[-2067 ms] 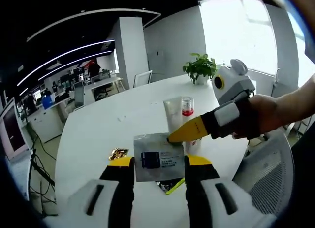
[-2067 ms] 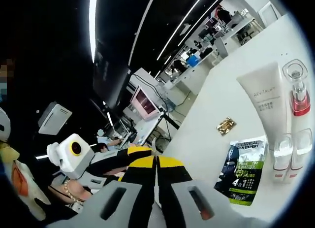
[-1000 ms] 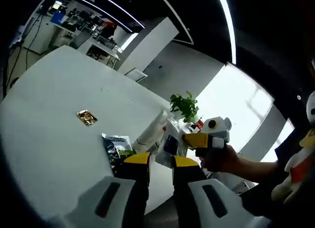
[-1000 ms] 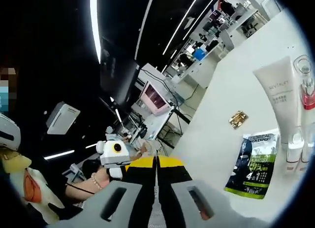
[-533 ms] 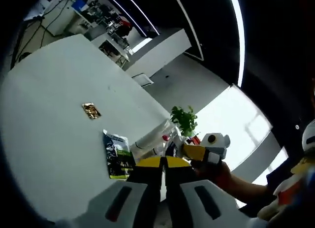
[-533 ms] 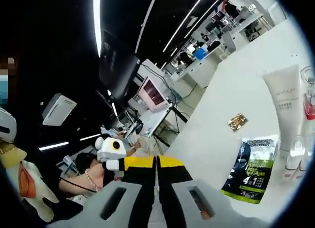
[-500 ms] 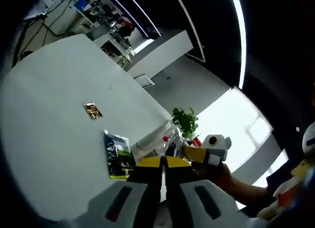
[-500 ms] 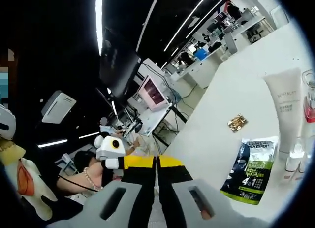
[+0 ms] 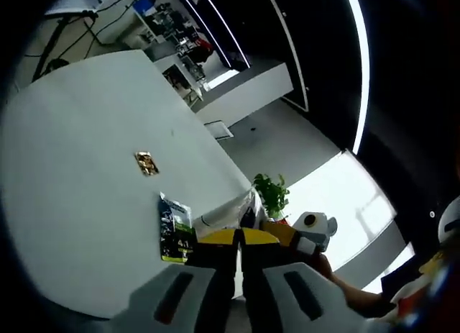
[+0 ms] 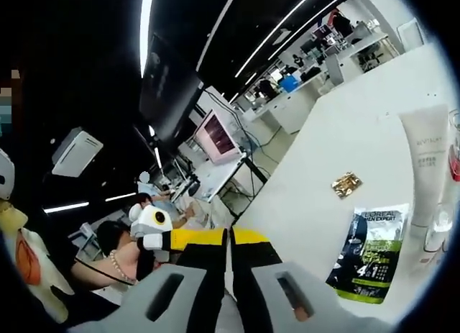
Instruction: Arrange the skincare products in the storage area until every visible bottle or jar stands upright without overlapping.
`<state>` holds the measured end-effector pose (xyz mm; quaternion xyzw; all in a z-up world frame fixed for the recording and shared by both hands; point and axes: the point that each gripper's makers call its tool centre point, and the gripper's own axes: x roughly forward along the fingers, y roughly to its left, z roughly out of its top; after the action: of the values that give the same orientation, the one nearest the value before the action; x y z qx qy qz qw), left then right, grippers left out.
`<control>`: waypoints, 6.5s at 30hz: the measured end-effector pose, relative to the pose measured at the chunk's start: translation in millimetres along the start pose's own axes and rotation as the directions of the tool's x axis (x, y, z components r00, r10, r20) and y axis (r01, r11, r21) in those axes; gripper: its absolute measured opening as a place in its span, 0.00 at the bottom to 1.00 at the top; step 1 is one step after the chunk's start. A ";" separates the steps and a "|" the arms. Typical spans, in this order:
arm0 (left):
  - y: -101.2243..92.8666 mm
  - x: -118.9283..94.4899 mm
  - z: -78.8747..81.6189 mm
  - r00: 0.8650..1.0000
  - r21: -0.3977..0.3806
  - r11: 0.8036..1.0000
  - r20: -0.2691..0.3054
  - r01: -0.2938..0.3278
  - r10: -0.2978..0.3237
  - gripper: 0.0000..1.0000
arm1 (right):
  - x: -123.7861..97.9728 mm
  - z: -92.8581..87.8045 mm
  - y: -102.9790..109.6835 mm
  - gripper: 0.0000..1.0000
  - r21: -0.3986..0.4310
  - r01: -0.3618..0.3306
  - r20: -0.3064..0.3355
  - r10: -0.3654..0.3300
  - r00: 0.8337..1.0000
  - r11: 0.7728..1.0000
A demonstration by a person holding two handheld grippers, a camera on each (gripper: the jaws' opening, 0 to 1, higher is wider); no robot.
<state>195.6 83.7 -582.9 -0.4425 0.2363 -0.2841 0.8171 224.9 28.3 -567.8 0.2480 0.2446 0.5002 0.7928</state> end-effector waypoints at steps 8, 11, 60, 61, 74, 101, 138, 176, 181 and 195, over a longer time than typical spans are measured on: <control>4.0 1.0 -2.0 1.000 0.011 1.000 -0.026 -0.001 0.001 0.01 | 5.6 3.8 -1.9 0.02 -0.012 0.027 0.010 -0.027 1.000 1.000; 7.8 2.3 -7.7 0.999 0.018 1.000 -0.050 -0.010 0.011 0.01 | 8.3 1.4 -6.7 0.01 -0.023 0.062 0.005 -0.061 0.998 0.998; 169.0 55.6 -57.7 0.884 0.051 0.932 -0.301 -0.359 0.357 0.01 | 54.0 -101.1 -152.8 0.01 -0.320 0.368 -0.290 -0.460 0.839 0.873; 168.4 55.3 -57.4 0.882 0.057 0.931 -0.304 -0.361 0.360 0.00 | 54.0 -101.7 -154.3 0.01 -0.328 0.368 -0.293 -0.464 0.836 0.870; 175.1 59.6 -63.3 0.855 0.179 0.911 -0.317 -0.372 0.412 0.00 | 55.7 -109.5 -162.9 0.01 -0.388 0.379 -0.314 -0.507 0.803 0.841; 145.0 92.1 -39.5 0.833 0.861 0.507 -0.267 -0.019 0.485 0.19 | 58.4 -114.3 -166.4 0.01 -0.480 0.321 -0.330 -0.507 0.796 0.816; 159.4 90.4 -53.6 0.820 0.903 0.428 -0.212 -0.044 0.532 0.22 | 39.5 -101.4 -145.2 0.20 -0.758 0.164 -0.210 -0.475 0.854 0.631; 118.0 43.5 -33.5 0.814 0.906 0.402 -0.134 -0.130 0.565 0.65 | -54.5 -74.8 -90.8 0.76 -0.664 0.320 -0.062 -0.476 0.877 0.676; 116.0 29.3 -31.5 0.807 0.902 0.407 -0.133 -0.142 0.575 0.75 | -70.6 -74.1 -90.4 0.81 -0.679 0.320 -0.067 -0.490 0.869 0.661; 85.5 14.1 -25.2 0.835 0.851 0.482 -0.100 -0.210 0.541 0.94 | -126.4 -58.7 -93.2 1.00 -0.603 0.445 0.022 -0.544 0.839 0.662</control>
<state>211.6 97.6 -670.7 0.1057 0.3156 -0.2448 0.9107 202.2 -113.6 -654.1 -0.1256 0.1994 0.3336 0.9128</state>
